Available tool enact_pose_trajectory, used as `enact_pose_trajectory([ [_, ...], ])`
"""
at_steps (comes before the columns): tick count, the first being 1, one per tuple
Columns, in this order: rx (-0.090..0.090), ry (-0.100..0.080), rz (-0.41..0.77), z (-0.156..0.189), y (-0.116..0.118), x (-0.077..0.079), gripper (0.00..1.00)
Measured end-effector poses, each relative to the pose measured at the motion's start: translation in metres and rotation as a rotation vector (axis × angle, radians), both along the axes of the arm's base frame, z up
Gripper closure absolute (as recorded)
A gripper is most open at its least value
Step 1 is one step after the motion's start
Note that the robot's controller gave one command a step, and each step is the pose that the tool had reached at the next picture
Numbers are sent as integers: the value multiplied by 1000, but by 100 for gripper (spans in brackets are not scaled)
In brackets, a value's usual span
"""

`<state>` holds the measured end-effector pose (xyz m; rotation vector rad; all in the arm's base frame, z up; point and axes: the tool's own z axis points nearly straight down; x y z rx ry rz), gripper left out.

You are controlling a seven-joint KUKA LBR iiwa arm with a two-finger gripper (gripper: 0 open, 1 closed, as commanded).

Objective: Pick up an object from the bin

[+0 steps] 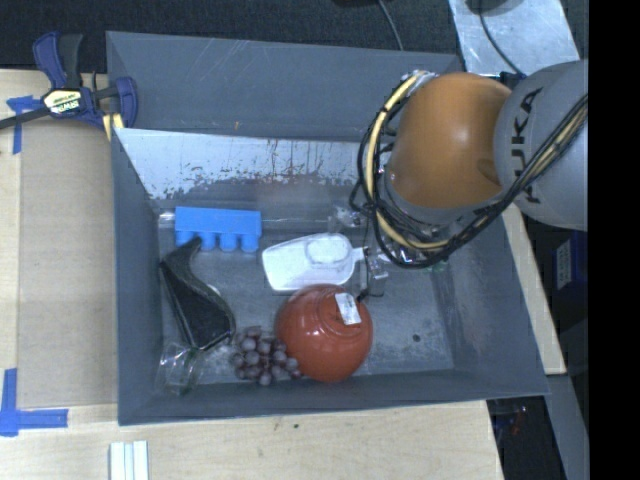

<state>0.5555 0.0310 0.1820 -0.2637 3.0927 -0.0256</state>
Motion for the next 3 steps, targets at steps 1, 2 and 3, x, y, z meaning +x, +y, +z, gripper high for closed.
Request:
enact_pose_trajectory([
  [1, 5, -13, -181, -75, -27, 34, 0],
  [2, 1, -17, -64, -59, 3, 4, 0],
  [3, 0, -28, -196, -111, 4, 31, 0],
])
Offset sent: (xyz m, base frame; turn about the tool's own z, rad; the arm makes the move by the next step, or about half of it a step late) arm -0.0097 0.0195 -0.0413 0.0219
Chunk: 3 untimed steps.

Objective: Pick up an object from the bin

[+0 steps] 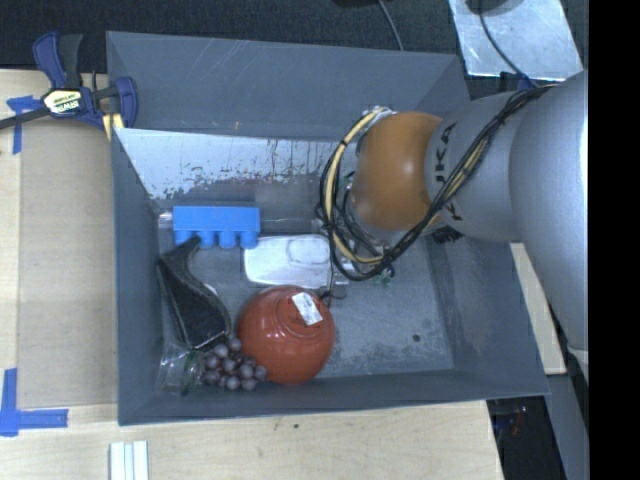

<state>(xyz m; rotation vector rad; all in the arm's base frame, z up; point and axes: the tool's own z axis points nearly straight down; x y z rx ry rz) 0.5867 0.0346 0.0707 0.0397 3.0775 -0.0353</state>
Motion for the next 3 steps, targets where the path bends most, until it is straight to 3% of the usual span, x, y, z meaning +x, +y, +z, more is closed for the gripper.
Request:
enact_pose_trajectory([
  [1, 2, 13, 35, 33, 0, -12, 0],
  [2, -9, 9, 213, 16, -26, 22, 0],
  [3, 5, 4, 30, 21, -16, -8, 0],
])
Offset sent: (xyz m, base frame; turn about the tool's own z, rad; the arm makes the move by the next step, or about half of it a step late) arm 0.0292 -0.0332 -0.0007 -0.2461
